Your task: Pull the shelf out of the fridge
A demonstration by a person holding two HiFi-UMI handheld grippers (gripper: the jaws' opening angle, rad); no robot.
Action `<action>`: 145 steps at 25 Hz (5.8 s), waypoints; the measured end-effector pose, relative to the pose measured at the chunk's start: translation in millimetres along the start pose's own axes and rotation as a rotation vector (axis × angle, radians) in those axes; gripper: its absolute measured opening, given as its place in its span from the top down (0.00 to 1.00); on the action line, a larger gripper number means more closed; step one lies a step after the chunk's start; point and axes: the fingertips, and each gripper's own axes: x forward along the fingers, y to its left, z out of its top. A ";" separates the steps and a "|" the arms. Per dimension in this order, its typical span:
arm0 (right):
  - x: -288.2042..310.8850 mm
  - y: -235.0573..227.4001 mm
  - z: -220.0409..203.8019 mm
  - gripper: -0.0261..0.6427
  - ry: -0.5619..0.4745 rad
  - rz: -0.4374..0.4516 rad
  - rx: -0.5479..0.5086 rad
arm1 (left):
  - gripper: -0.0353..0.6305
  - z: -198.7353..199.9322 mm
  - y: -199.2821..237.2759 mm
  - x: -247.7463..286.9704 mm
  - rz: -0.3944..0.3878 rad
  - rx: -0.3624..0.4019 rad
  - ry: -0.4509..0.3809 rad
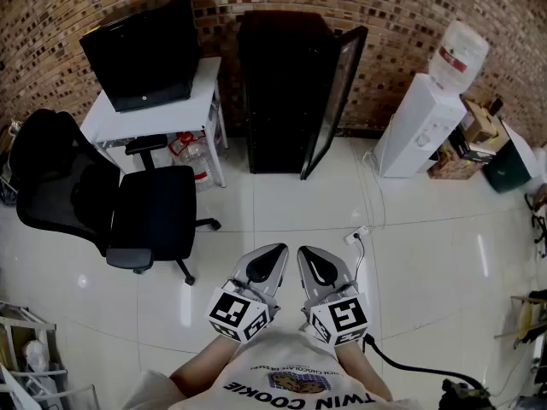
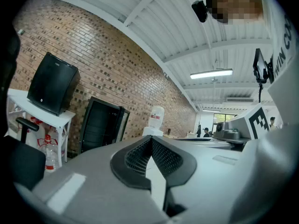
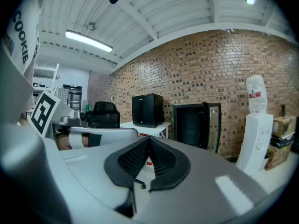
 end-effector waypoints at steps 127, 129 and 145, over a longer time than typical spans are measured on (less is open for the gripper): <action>471.6 -370.5 75.2 0.95 0.096 -0.022 -0.015 | 0.94 44.5 407.4 496.6 -0.041 -0.323 -0.017; 475.9 -374.3 73.5 0.95 0.106 -0.020 -0.020 | 0.94 37.5 417.0 503.6 -0.041 -0.360 -0.023; 506.3 -387.8 60.2 0.95 0.148 -0.003 -0.008 | 0.82 -29.8 497.7 532.1 0.057 -0.591 -0.081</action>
